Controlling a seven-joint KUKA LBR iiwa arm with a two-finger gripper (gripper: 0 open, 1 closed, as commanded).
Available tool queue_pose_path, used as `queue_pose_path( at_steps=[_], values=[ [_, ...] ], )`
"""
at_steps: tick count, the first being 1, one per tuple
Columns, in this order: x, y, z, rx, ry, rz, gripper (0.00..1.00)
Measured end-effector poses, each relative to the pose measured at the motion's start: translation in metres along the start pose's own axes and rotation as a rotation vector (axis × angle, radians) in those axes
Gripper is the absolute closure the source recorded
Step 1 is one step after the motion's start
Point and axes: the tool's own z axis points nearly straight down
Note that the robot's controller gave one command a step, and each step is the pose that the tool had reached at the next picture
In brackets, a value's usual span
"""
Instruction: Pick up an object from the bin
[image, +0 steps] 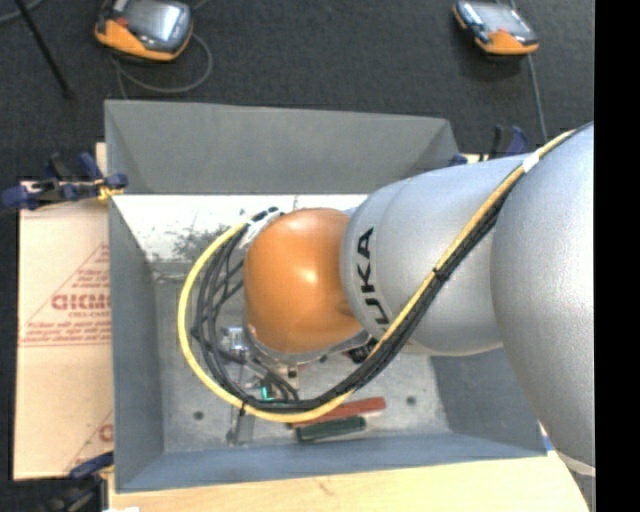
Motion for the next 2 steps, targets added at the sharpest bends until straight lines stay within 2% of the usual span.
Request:
queue_pose_path(
  at_steps=[1, 2],
  values=[
    [-0.022, -0.079, 0.101, 0.001, -0.012, -0.258, 0.0],
    [-0.04, -0.165, 0.1, 0.003, -0.01, -0.172, 0.0]
  ],
)
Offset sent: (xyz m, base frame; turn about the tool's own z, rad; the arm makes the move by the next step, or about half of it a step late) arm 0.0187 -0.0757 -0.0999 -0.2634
